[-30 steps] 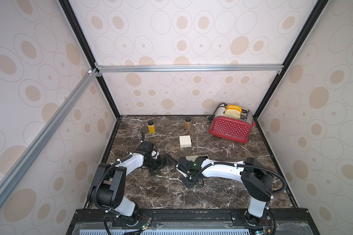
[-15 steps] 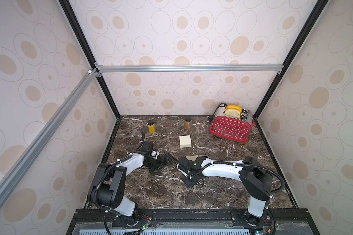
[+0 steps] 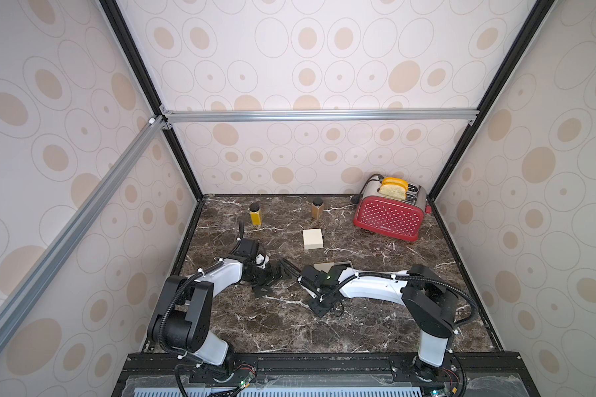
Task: Place the earrings into the drawer-style jewelry box
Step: Pick up the earring from the center of the board.
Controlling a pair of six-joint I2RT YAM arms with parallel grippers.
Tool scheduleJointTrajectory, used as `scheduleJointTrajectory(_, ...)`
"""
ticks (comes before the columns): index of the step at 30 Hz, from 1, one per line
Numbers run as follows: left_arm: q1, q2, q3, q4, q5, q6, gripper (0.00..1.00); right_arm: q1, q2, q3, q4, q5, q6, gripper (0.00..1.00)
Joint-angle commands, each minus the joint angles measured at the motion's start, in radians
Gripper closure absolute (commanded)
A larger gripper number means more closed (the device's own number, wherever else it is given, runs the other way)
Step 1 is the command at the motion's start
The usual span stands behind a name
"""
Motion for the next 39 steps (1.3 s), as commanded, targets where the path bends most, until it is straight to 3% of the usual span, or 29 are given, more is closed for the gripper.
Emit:
scheduleJointTrajectory(1,0.006,0.014,-0.012,-0.014,-0.023,-0.004,0.01,-0.006,-0.018,-0.018,0.002,-0.012,0.008,0.93)
scheduleJointTrajectory(6,0.004,0.017,-0.009,0.015,0.006,-0.022,0.01,-0.024,-0.086,-0.067,0.117,-0.041,-0.025,1.00)
scheduleJointTrajectory(19,-0.109,0.043,-0.031,0.372,0.218,-0.225,0.06,-0.061,-0.370,-0.397,0.651,-0.079,-0.203,1.00)
scheduleJointTrajectory(23,-0.121,0.046,-0.044,0.429,0.250,-0.252,0.16,-0.059,-0.403,-0.474,0.763,-0.022,-0.274,1.00)
scheduleJointTrajectory(29,-0.136,0.029,-0.039,0.449,0.281,-0.251,0.38,-0.061,-0.424,-0.631,1.065,-0.044,-0.402,1.00)
scheduleJointTrajectory(32,-0.144,0.014,-0.037,0.437,0.308,-0.241,0.50,-0.061,-0.423,-0.632,1.075,-0.064,-0.453,1.00)
scheduleJointTrajectory(39,-0.155,-0.027,-0.044,0.396,0.325,-0.209,0.54,-0.060,-0.419,-0.708,1.243,-0.114,-0.565,1.00)
